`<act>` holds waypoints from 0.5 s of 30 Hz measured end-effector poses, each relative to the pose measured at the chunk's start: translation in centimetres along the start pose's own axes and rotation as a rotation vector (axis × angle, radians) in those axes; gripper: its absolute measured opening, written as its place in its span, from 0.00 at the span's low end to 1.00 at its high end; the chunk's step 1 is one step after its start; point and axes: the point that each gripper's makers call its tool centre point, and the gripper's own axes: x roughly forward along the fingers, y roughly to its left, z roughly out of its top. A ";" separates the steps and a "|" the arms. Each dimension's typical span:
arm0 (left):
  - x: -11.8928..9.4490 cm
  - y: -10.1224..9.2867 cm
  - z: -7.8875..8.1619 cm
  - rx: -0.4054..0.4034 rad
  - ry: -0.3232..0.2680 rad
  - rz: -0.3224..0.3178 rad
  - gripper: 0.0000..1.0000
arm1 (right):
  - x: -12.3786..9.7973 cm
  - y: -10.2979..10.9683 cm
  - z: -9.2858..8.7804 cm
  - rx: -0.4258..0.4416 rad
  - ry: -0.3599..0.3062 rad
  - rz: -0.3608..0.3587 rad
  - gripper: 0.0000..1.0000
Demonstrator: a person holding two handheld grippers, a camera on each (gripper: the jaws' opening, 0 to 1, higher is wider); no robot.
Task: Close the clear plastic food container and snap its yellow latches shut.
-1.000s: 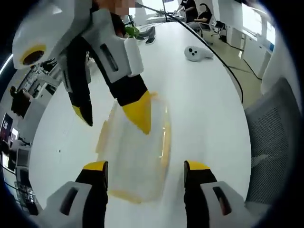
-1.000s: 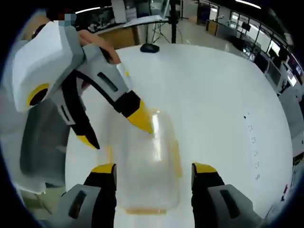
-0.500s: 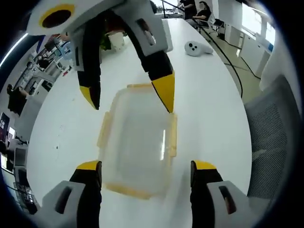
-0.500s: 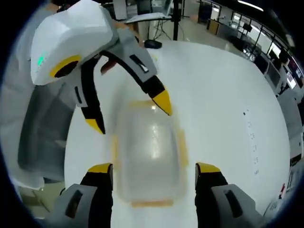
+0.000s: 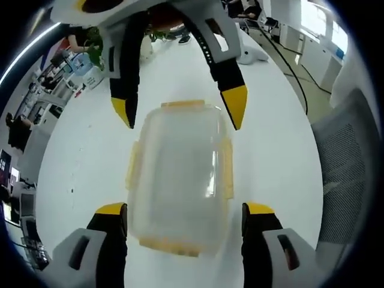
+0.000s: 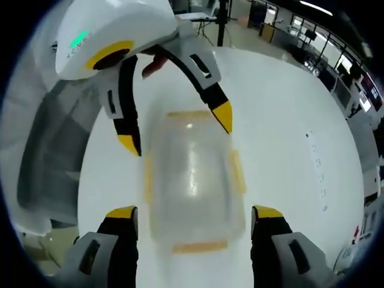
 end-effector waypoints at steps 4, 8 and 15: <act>0.2 0.4 -0.2 0.002 0.005 0.002 0.81 | 0.2 0.0 -0.4 -0.009 0.008 -0.010 0.78; 0.6 0.7 -0.5 0.003 0.016 0.007 0.82 | 0.7 0.3 -0.7 -0.005 0.011 -0.006 0.79; 1.3 0.9 -0.8 0.011 0.034 0.002 0.83 | 1.3 0.2 -1.4 -0.020 0.028 -0.029 0.83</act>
